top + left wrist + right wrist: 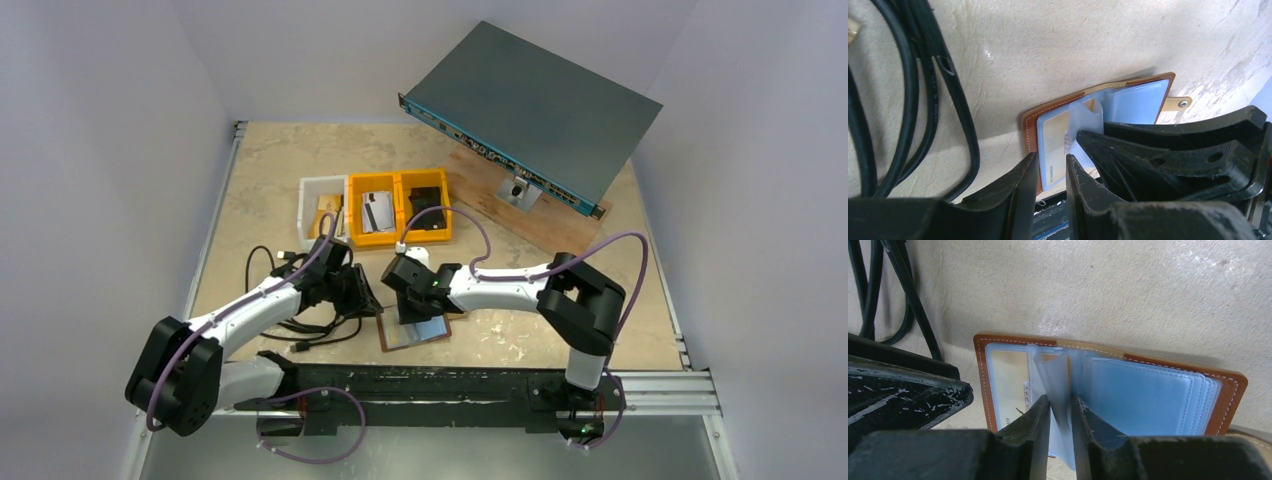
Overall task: Take the credit cards out of the card holder
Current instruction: Remove the credit card from the card holder.
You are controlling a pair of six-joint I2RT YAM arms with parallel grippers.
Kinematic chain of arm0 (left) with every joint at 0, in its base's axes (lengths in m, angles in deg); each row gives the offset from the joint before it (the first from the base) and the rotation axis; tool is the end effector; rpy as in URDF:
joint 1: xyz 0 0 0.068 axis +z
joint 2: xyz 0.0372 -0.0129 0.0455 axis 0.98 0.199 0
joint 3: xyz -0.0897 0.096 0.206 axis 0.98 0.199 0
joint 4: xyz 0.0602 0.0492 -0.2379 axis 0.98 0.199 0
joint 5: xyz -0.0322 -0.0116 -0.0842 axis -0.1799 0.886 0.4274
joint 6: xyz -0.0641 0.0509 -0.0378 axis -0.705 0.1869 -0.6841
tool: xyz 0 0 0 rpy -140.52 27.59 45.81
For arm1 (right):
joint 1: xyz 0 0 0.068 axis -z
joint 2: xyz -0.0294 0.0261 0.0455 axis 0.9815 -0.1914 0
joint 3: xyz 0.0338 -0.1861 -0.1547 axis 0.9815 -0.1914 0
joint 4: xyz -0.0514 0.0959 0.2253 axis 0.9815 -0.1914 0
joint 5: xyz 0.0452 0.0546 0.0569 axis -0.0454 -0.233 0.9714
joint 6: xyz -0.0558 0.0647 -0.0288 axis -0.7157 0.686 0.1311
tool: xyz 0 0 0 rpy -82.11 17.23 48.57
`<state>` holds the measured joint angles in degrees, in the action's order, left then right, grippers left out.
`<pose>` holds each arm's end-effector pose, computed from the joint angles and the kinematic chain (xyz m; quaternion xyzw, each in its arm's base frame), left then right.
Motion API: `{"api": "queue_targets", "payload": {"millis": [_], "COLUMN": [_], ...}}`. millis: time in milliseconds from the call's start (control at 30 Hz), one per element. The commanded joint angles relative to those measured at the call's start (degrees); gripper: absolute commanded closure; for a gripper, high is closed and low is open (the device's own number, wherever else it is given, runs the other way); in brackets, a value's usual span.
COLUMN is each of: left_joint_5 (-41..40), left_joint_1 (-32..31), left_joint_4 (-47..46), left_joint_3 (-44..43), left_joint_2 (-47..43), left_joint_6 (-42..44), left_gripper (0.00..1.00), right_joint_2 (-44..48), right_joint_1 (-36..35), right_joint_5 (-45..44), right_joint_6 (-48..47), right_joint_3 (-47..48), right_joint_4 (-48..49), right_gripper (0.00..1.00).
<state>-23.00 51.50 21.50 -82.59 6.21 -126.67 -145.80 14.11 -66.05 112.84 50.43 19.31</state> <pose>0.1920 -0.1256 0.1081 -0.1629 0.9420 -0.2754 0.1008 0.1679 0.3260 0.0996 -0.0907 0.9635 0.1602 0.1941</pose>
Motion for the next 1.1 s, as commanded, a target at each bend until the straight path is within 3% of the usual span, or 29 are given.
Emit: {"api": "queue_targets", "payload": {"millis": [0, 267, 867, 1067], "left_joint_5": [3.88, 9.06, 3.37, 1.80], "left_joint_1": [0.22, -2.23, -4.52, -4.69], "left_joint_4": [-4.15, -8.92, -9.82, -9.57], "left_joint_3": [0.70, 0.22, 0.31, 0.57], "left_joint_2": [0.95, 4.50, 11.63, 11.97], "left_joint_6": [1.28, 1.07, 1.10, 0.90], "left_gripper": [0.75, 0.77, 0.77, 0.80], "right_joint_2": [-1.06, 1.81, 4.92, 7.19], "right_joint_1": [1.20, 4.81, 10.87, 11.25], "right_joint_5": [6.54, 13.93, 25.34, 26.42], "right_joint_6": [2.07, 3.34, 8.52, 9.06], "right_joint_3": [-5.73, -12.64, -25.23, -25.88], "right_joint_4": [4.40, 15.12, 34.61, 36.79], "right_gripper": [0.82, 0.86, 0.90, 0.84]}}
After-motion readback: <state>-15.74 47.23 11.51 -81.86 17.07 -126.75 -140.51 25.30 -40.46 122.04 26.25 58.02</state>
